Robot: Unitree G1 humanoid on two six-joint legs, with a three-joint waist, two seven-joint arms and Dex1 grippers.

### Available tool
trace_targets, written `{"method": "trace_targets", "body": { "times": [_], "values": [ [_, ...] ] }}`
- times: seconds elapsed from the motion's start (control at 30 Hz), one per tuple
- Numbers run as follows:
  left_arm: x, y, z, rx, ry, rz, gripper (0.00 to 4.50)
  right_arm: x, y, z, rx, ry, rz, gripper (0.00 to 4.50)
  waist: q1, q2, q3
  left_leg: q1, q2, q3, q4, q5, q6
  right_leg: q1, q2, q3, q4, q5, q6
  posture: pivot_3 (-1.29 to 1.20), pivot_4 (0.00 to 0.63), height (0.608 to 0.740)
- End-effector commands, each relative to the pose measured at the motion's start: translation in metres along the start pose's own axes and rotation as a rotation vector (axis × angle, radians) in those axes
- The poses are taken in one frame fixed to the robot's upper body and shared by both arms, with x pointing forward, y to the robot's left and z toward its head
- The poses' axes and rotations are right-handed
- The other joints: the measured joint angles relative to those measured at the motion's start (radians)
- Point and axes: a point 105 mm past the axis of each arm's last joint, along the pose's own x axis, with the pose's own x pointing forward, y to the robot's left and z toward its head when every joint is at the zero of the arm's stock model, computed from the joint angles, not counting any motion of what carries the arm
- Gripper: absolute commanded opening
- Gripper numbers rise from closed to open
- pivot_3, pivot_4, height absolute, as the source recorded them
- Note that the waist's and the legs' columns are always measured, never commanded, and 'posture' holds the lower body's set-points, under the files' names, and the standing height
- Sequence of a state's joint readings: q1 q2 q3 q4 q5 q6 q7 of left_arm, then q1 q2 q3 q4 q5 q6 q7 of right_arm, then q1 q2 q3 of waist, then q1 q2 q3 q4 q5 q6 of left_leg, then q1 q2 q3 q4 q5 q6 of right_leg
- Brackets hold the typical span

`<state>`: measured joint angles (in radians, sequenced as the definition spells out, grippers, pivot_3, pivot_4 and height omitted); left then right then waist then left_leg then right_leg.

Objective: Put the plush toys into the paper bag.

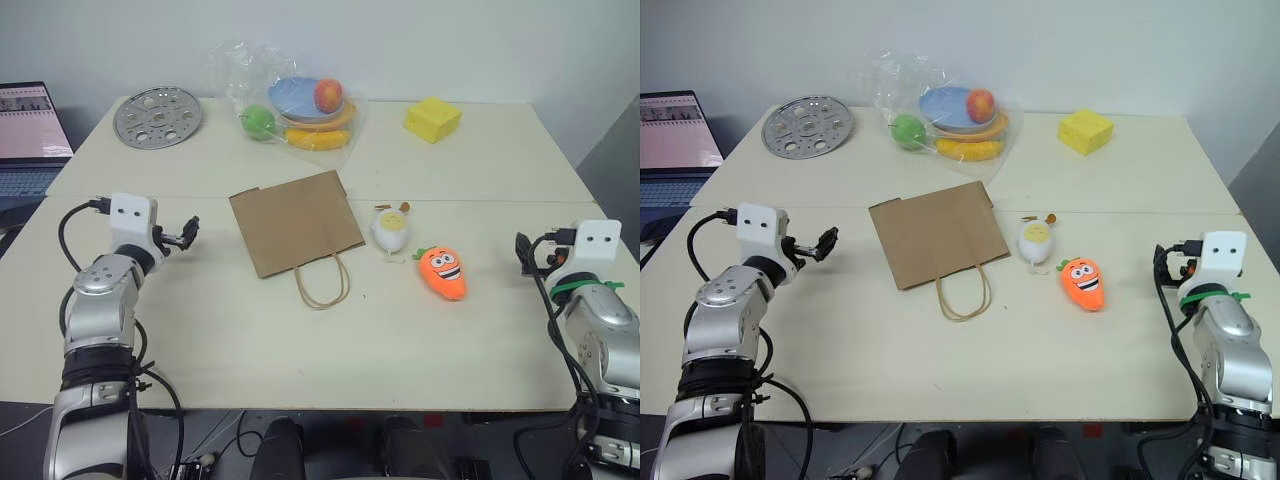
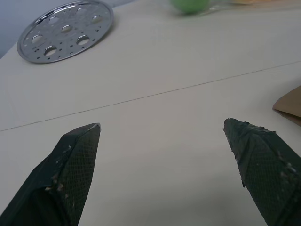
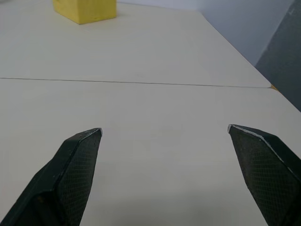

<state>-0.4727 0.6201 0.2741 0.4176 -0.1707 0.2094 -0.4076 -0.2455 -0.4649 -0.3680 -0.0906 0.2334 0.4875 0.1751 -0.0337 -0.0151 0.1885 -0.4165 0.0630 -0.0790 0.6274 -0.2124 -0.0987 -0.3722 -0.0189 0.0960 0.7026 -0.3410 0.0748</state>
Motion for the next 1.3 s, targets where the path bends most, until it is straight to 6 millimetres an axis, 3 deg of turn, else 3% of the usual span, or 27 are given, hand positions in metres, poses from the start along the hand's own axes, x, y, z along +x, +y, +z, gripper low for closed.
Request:
{"method": "trace_targets", "body": {
  "times": [0.03, 0.5, 0.67, 0.8, 1.03, 1.17, 1.23, 1.3],
  "values": [
    [-0.006, 0.008, 0.013, 0.021, -0.039, 0.018, 4.49, 0.001, -0.004, 0.018, -0.022, -0.059, -0.007, 4.5, 0.0, 0.0, 0.0, 0.0, 0.0, 0.0, 0.0, 0.0, 0.0, 0.0, 0.0, 0.0, 0.0, 0.0, 0.0, 0.0, 0.15, 0.74],
    [-0.009, 0.007, 0.023, -0.005, -0.081, -0.007, 4.49, 0.002, -0.004, 0.019, -0.034, -0.06, 0.001, 4.5, 0.0, 0.0, 0.0, 0.0, 0.0, 0.0, 0.0, 0.0, 0.0, 0.0, 0.0, 0.0, 0.0, 0.0, 0.0, 0.0, 0.15, 0.74],
    [-0.014, 0.002, 0.053, -0.045, -0.184, -0.123, 4.49, -0.001, -0.005, 0.024, -0.05, -0.069, 0.013, 4.5, 0.0, 0.0, 0.0, 0.0, 0.0, 0.0, 0.0, 0.0, 0.0, 0.0, 0.0, 0.0, 0.0, 0.0, 0.0, 0.0, 0.15, 0.74],
    [-0.014, 0.011, 0.054, -0.033, -0.168, -0.103, 4.49, -0.003, -0.007, 0.026, -0.056, -0.073, 0.018, 4.5, -0.001, 0.0, 0.0, 0.0, 0.0, 0.0, 0.0, 0.0, 0.0, 0.0, 0.0, 0.0, 0.0, 0.0, 0.0, 0.0, 0.15, 0.74],
    [-0.011, 0.003, 0.061, 0.017, -0.183, -0.147, 4.49, -0.004, -0.007, 0.029, -0.072, -0.081, 0.025, 4.5, -0.001, 0.0, 0.0, 0.0, 0.0, 0.0, 0.0, 0.0, 0.0, 0.0, 0.0, 0.0, -0.001, 0.0, 0.0, 0.0, 0.15, 0.74],
    [-0.021, -0.028, 0.093, 0.089, -0.274, -0.378, 4.49, -0.006, 0.007, 0.039, -0.111, -0.098, 0.144, 4.5, -0.001, 0.0, 0.0, 0.0, 0.0, 0.0, 0.0, 0.0, 0.0, 0.0, 0.0, 0.0, -0.001, 0.0, 0.0, 0.0, 0.15, 0.74],
    [-0.041, -0.069, 0.097, 0.226, -0.274, -0.666, 4.49, -0.017, 0.034, 0.055, -0.119, -0.14, 0.349, 4.5, -0.001, 0.0, 0.0, -0.001, 0.0, 0.0, 0.0, 0.0, 0.0, 0.0, 0.0, 0.0, -0.001, 0.0, 0.0, 0.0, 0.15, 0.74],
    [-0.061, -0.101, 0.086, 0.315, -0.227, -0.905, 4.49, -0.029, 0.057, 0.065, -0.13, -0.159, 0.529, 4.5, -0.002, 0.002, 0.001, -0.001, 0.0, 0.001, -0.002, 0.0, 0.0, 0.0, 0.0, 0.0, -0.002, 0.0, 0.0, 0.0, 0.15, 0.74]
  ]
}}
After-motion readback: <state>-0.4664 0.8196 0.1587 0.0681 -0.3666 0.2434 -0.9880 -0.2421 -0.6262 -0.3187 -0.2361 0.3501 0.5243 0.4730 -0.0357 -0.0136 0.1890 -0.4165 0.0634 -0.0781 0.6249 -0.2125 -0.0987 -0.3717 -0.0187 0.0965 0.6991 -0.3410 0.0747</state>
